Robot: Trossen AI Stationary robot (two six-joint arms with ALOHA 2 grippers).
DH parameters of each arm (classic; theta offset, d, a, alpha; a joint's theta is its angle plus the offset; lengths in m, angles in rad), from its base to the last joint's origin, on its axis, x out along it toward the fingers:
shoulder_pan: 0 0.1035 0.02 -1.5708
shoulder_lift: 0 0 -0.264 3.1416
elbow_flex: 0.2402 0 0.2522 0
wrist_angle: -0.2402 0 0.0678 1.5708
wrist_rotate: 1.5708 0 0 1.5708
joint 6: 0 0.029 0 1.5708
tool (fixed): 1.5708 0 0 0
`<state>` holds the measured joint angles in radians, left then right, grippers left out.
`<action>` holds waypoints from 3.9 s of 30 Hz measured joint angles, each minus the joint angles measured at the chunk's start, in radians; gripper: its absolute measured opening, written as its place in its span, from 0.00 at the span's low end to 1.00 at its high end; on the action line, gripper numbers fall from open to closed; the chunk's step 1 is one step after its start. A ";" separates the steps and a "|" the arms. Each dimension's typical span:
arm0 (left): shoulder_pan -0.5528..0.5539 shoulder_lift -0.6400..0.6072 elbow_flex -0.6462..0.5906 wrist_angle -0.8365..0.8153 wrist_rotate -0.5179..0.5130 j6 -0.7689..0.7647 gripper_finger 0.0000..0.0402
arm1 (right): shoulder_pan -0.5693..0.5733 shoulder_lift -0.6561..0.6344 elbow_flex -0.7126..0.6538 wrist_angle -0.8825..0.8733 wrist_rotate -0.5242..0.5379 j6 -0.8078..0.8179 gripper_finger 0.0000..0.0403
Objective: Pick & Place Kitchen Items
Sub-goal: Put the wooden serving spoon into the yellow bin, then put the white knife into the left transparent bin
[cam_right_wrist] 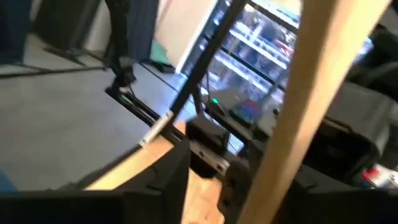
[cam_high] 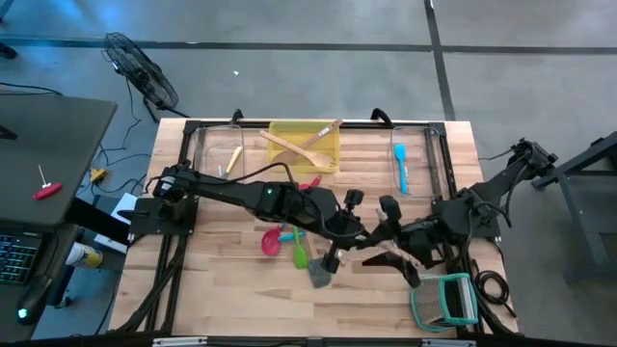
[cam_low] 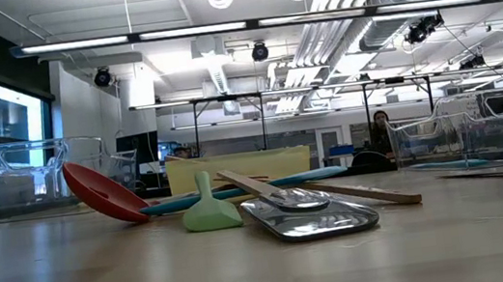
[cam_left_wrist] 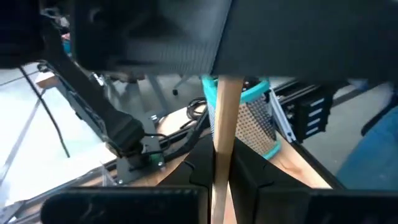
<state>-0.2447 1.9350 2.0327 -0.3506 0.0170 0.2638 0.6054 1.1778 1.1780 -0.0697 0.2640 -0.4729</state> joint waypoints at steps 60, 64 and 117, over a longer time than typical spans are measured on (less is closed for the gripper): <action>0.578 -0.183 -0.201 -0.890 -0.788 0.220 0.05 | -0.367 -0.033 -0.001 -0.732 0.520 0.498 0.66; 0.617 -0.183 -0.271 -0.841 -0.841 0.369 0.05 | -0.421 -0.032 -0.001 -0.737 0.465 0.572 0.66; 0.664 0.099 -0.388 -0.460 -0.829 0.911 0.20 | -0.575 -0.027 -0.133 -0.662 0.432 0.603 0.66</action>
<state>0.4189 2.0338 1.6444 -0.8105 -0.8118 1.1743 0.0306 1.1507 1.0450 -0.7322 0.6956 0.1302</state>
